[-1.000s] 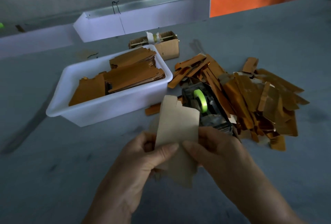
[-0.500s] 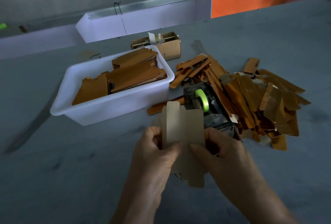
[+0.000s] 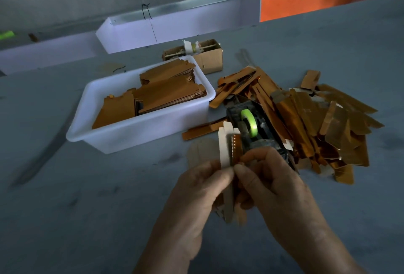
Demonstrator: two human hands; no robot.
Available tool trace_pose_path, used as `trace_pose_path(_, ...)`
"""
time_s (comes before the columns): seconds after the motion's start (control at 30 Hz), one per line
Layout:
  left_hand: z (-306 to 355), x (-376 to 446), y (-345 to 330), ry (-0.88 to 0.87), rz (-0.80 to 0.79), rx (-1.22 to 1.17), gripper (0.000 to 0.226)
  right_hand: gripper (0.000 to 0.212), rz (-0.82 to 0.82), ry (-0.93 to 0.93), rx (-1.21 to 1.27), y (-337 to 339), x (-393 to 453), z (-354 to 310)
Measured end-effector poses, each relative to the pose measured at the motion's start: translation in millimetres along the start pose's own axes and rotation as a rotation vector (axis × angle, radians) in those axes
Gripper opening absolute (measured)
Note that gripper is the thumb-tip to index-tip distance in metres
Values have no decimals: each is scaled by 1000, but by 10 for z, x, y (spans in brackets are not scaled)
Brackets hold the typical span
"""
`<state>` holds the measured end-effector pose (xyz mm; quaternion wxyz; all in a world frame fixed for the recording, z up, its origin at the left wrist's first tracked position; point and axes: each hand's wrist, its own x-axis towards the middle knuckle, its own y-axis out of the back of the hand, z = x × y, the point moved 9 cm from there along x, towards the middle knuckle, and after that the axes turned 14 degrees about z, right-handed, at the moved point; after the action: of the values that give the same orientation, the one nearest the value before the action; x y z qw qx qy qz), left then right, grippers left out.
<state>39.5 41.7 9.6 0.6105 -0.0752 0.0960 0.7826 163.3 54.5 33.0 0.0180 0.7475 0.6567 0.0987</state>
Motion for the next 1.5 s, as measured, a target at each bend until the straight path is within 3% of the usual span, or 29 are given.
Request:
trace_pose_path(0.1, 99, -36, 7, -143, 21, 99, 9, 16, -10, -44, -26, 13, 4, 56)
trace_pose_path(0.2, 125, -53, 86, -193, 96, 172, 15, 17, 15, -39, -103, 46, 2, 79)
trace_pose_path(0.3, 110, -121, 1, -85, -58, 157, 20, 38, 109, -28, -174, 212, 50, 82)
trace_pose_path(0.4, 110, -188, -60, -51, -145, 164, 19, 31, -40, -250, 81, 60, -6, 210)
trace_pose_path(0.47, 113, -177, -39, -82, -68, 204, 18, 14, -65, -309, 167, 18, -30, 260)
trace_pose_path(0.57, 100, -136, 80, -134, 125, 215, 14, 14, -39, -341, 193, 29, -29, 315)
trace_pose_path(0.73, 196, -176, 150, -295, 317, 227, 8, 6, 52, -327, 172, 73, -15, 330)
trace_pose_path(0.8, 350, -281, 132, -497, 428, 388, 12, 5, 98, -311, 166, 76, -19, 323)
trace_pose_path(0.93, 470, -497, -241, -854, 484, 1011, 34, 1, 132, -342, 200, 32, -58, 319)
trace_pose_path(1.0, 446, -530, -320, -907, 517, 1191, 30, 8, 124, -373, 237, 14, -81, 337)
trace_pose_path(1.07, 323, -504, -339, -848, 505, 1236, 43, 16, 114, -386, 247, -7, -110, 343)
trace_pose_path(1.23, 248, -472, -176, -794, 490, 923, 17, 8, 111, -300, 76, 0, -98, 367)
trace_pose_path(1.3, 167, -358, 90, -608, 481, 649, 26, 6, 95, -277, 97, -6, -69, 343)
trace_pose_path(1.4, -111, -139, 240, -137, 311, 157, 11, 13, 73, -288, 177, -44, -60, 303)
trace_pose_path(1.5, -71, -108, 193, -94, 238, 87, 13, 7, 73, -209, 113, 14, -34, 172)
